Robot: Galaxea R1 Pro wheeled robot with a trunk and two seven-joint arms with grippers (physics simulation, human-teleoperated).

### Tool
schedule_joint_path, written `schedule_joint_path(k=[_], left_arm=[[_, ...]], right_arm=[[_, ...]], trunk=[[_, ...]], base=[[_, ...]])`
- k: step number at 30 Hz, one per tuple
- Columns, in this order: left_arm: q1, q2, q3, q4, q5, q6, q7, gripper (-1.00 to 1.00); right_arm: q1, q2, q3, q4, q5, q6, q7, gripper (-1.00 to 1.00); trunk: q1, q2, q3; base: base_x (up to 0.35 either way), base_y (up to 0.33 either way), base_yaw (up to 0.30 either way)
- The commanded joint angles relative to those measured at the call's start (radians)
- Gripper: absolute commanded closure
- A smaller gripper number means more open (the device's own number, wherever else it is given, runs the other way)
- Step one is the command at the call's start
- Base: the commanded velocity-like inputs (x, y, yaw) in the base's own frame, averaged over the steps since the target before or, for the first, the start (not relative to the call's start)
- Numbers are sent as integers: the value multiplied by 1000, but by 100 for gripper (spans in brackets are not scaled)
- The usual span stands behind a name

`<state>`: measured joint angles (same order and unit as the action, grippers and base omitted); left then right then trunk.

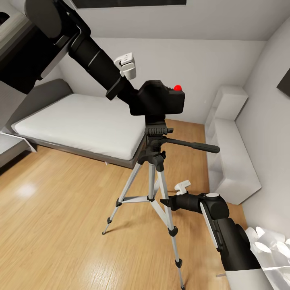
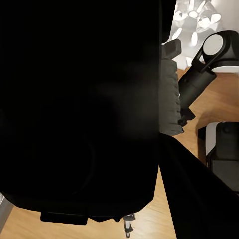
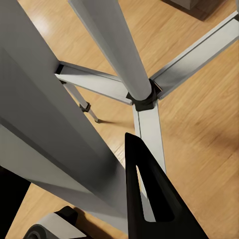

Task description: Attach the digital camera to the camera tripod in the bedroom.

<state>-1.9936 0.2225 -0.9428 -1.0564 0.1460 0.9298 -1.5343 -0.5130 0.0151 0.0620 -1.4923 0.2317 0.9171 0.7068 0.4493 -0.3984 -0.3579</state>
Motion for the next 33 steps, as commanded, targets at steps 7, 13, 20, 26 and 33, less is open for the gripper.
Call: schedule_joint_path(k=[7,13,20,26,33], left_arm=[[-2,1,-4,3,3,7,-1,-100],[-2,1,-4,7,3,7,-1,-100],[-2,1,-4,8,3,7,-1,-100],[-2,1,-4,9,4,7,-1,-100],[-2,5,-2,12,6,7,-1,-100]], right_arm=[[-1,0,-2,9,81,11,8,100],[-1,0,-2,9,81,11,8,100],[-1,0,-2,9,81,11,9,100],[-1,0,-2,9,81,11,8,100],[-1,0,-2,9,80,11,8,100]], trunk=[[1,-2,-2],[1,-2,-2],[1,-2,-2],[1,-2,-2],[1,-2,-2]], base=[[0,0,0],[0,0,0],[0,0,0],[0,0,0],[0,0,0]])
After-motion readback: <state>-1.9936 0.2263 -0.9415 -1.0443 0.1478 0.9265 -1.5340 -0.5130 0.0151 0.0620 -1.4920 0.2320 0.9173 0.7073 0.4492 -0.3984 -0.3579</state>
